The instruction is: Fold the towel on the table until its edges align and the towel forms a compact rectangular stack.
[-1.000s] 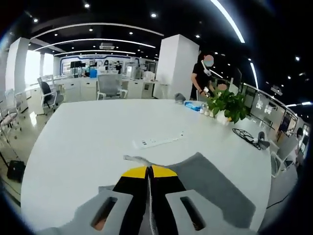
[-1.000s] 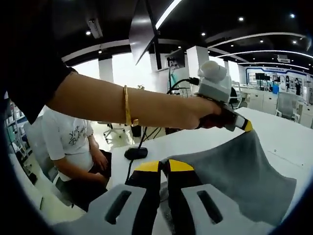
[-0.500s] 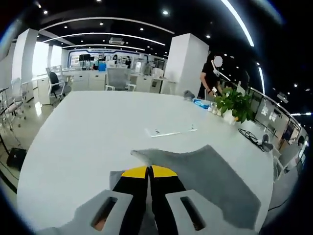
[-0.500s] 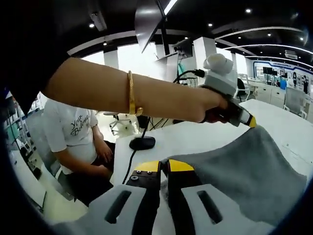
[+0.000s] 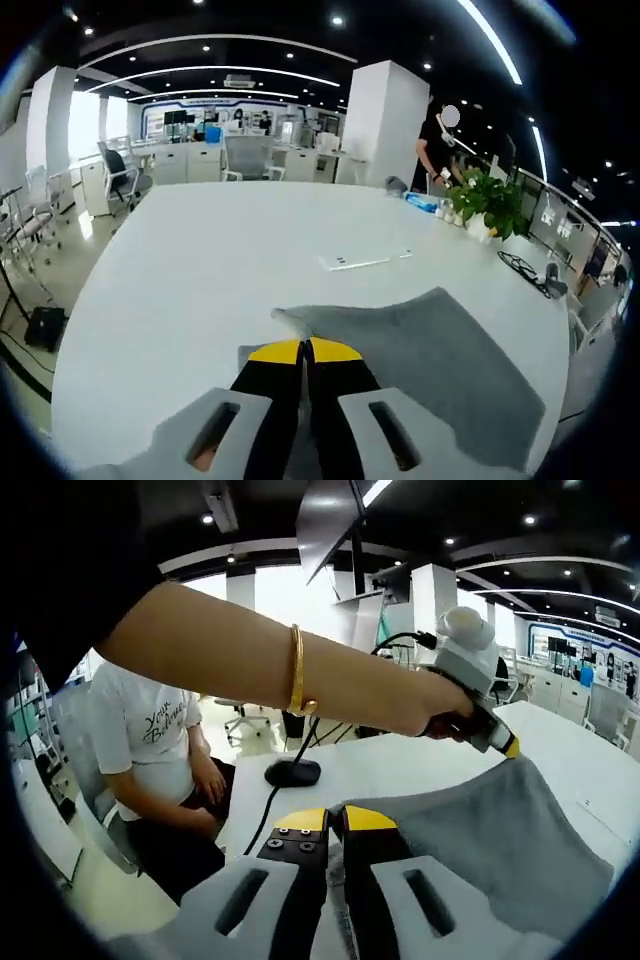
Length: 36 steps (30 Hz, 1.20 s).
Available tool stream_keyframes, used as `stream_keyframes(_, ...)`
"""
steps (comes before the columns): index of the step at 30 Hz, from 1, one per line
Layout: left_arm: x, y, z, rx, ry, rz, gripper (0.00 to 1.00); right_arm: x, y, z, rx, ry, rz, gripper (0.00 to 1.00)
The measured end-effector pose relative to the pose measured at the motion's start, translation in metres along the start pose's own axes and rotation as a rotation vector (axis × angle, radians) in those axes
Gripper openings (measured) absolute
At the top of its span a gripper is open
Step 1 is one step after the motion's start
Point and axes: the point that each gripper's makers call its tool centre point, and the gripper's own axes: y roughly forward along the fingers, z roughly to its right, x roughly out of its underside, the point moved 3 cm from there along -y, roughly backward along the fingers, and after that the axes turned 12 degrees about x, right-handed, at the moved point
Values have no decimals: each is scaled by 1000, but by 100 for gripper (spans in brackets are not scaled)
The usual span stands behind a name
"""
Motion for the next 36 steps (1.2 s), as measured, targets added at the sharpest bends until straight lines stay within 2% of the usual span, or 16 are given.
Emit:
stream_keyframes(2,13,0,-9,-17,-20,-19,0,3,4,-1,1,-1,-4,2)
stream_keyframes(3,12,1,-7,-19,-19,-24,0,8,9,-2,2,-10,-16,2)
stream_keyframes(5,23,4,-14,-32,-20,-43,0,12,15,-2,1,-1,-28,2)
stream_keyframes(10,30,8,-21,-47,-14,-56,0,16,20,-7,-18,5,-50,2)
stream_keyframes(12,34,13,-29,-51,-21,-58,0,20,24,-11,-31,-2,-59,2)
stream_keyframes(17,43,18,-30,-71,16,-107,1,39,27,-12,-37,4,-104,2)
stream_keyframes(19,53,19,-35,-79,8,-118,1,50,31,-12,-46,-7,-135,3)
stream_keyframes(23,61,22,-37,-88,-6,-132,1,47,29,-13,-53,-21,-127,7)
stream_keyframes(27,55,19,-33,-91,22,-150,2,45,25,-4,-22,-35,-127,29)
stream_keyframes(30,48,16,-32,-90,37,-139,7,44,17,3,-11,-31,-127,30)
stream_keyframes(32,41,14,-26,-70,47,-116,16,45,8,10,-7,-17,-134,32)
stream_keyframes(36,31,10,-23,-82,84,-105,21,50,-14,31,61,7,-150,38)
